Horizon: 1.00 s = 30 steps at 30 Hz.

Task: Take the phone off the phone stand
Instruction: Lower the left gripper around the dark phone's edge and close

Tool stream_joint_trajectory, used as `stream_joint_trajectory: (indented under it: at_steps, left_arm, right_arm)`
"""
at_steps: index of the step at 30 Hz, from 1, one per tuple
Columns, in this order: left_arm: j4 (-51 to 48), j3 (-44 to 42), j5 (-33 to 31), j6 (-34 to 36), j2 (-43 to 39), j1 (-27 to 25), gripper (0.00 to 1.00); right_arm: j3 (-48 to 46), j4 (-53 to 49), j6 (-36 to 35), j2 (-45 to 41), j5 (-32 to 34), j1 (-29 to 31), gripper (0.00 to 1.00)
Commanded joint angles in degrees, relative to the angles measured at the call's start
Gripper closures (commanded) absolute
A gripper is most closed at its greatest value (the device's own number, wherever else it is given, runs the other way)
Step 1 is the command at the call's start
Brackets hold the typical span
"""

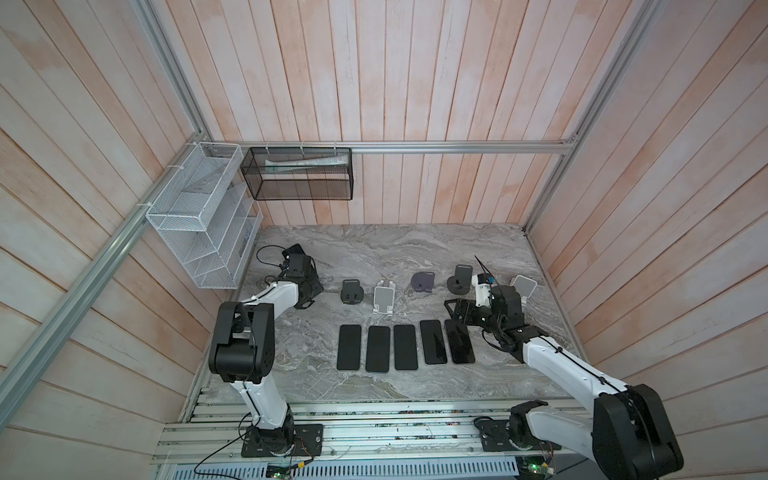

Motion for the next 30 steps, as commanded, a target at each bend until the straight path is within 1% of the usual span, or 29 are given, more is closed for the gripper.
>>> stream_joint_trajectory:
  at_steps: [1,11,21,30]
  left_arm:
    - [-1.5,1.48,-2.66,1.25,0.77,0.44,0.31]
    - [-1.9,1.41,-3.81,1.96,1.25,1.33,0.31]
    - [-2.72,1.37,-3.4,2.49,0.93,2.69,0.31]
    - [-2.91,0.28,-3.99,2.92,-0.35,3.73,0.31]
  right_arm:
    - [1.27,-0.31,-0.83,-0.49,0.84,0.38,0.13]
    - [1.25,-0.09,-0.79,-0.36,0.68,0.34,0.13]
    - [1.19,-0.01,-0.8,-0.05,0.49,0.37,0.13]
    - [1.23,0.07,-0.8,-0.05,0.32,0.42,0.13]
